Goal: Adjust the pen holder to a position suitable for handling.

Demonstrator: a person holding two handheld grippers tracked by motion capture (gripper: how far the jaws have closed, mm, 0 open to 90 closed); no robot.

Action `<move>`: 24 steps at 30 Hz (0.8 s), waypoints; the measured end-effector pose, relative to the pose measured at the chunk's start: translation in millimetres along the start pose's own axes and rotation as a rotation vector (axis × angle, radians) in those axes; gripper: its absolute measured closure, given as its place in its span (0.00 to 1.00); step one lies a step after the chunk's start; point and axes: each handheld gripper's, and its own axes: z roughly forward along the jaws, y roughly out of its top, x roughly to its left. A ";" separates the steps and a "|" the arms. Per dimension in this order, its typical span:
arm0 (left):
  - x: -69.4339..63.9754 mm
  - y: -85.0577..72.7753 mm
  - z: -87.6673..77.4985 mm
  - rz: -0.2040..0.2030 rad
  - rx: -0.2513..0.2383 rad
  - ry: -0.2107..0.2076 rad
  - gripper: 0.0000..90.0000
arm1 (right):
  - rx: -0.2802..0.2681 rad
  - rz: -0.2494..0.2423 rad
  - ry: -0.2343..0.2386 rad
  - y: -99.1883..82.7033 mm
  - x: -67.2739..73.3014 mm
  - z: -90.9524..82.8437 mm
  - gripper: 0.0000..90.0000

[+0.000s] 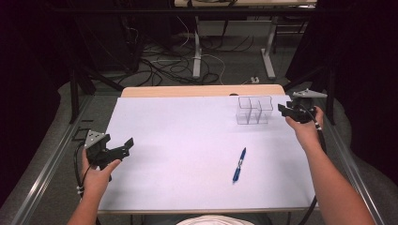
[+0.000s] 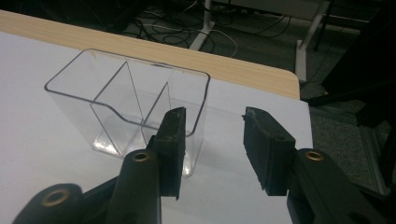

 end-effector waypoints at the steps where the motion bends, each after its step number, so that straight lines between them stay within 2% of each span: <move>1: 0.1 -0.2 0.2 -0.003 0.001 -0.001 0.03 | 0.013 0.002 0.006 5.8 0.0 3.6 0.67; 8: 0.7 -1.0 1.3 -0.006 0.012 0.000 0.04 | 0.037 -0.003 0.025 18.7 2.3 17.3 0.71; 10: 1.0 -1.2 1.6 -0.004 0.013 0.000 0.04 | 0.053 0.005 0.024 22.6 1.5 23.3 0.77; 12: 1.4 -1.5 2.0 -0.002 0.016 -0.002 0.04 | 0.056 0.006 0.027 23.3 0.8 25.8 0.78; 15: 1.5 -1.9 2.3 -0.001 0.017 -0.001 0.04 | 0.076 0.000 0.002 22.9 -1.8 35.4 0.85; 19: 1.9 -2.5 2.5 -0.004 0.021 0.003 0.04 | 0.103 0.027 -0.010 20.0 -3.8 42.1 0.91; 24: 1.8 -3.1 3.1 -0.009 0.021 0.006 0.05 | 0.121 0.024 -0.014 17.1 -4.4 49.0 0.97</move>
